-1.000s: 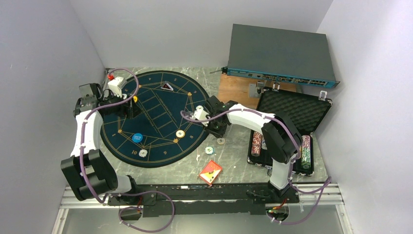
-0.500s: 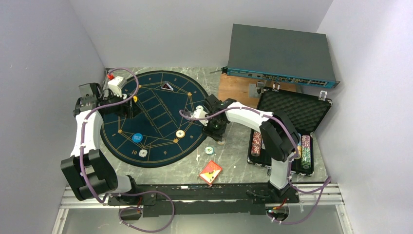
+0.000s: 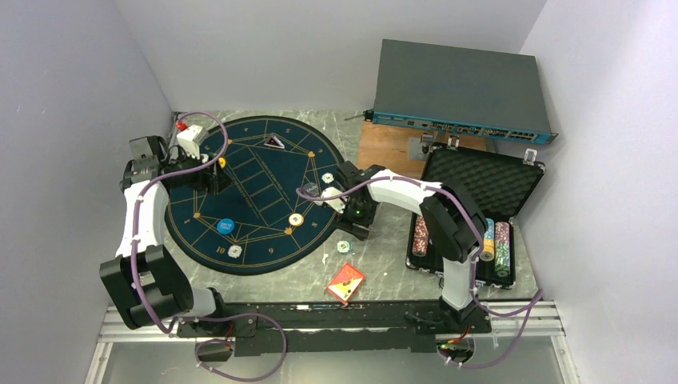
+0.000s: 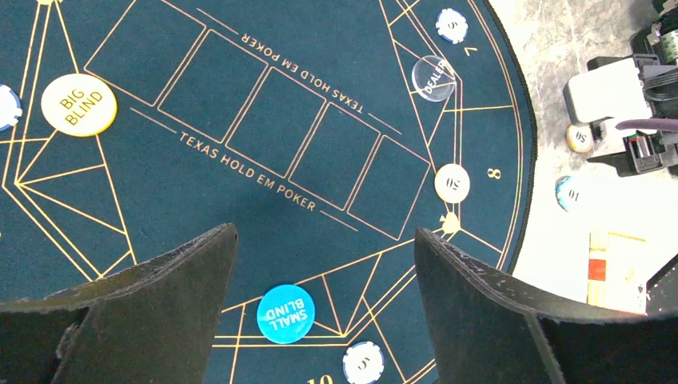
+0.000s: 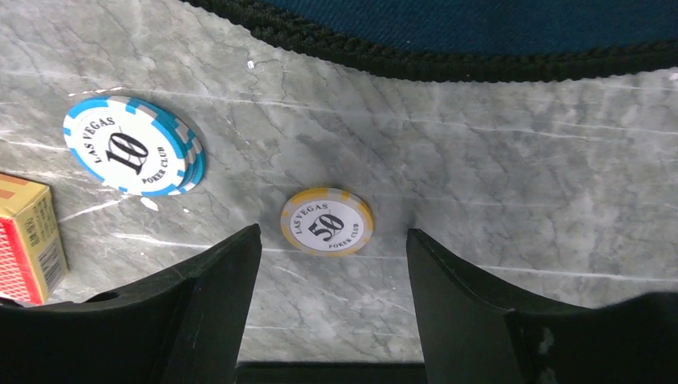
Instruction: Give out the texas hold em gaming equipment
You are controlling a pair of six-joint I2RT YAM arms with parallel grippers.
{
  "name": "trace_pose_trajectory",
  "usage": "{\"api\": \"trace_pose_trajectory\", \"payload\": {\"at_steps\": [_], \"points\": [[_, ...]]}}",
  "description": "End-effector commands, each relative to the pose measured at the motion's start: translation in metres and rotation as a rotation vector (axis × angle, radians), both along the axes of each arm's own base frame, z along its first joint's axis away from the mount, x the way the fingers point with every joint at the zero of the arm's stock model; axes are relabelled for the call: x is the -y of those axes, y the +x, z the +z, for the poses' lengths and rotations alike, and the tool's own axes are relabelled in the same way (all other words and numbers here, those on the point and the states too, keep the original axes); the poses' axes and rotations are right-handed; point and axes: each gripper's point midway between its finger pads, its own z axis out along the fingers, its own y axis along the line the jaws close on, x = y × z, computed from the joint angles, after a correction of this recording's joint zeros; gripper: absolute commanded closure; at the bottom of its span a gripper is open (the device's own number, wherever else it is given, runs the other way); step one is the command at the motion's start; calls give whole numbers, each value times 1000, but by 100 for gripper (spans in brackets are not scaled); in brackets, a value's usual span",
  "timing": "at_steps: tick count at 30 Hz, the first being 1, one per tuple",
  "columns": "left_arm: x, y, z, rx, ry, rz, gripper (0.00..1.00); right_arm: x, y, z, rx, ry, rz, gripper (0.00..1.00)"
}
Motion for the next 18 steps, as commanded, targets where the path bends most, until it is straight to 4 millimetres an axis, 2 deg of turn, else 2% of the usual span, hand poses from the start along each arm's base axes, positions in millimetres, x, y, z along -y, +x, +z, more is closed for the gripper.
{"api": "trace_pose_trajectory", "payload": {"at_steps": [1,5,9,13,18], "points": [[0,6,13,47,10,-16,13,2,-3,-13,-20,-9,-3,30],[-1,7,13,49,13,-13,13,6,-10,-32,-49,-31,-5,36],[-3,7,14,52,20,-9,13,12,-18,-46,-73,-52,2,47],[-4,9,14,50,17,-8,13,13,-20,-48,-76,-53,6,57],[-3,11,12,44,5,-8,13,8,-14,-37,-49,-33,5,66]]}}
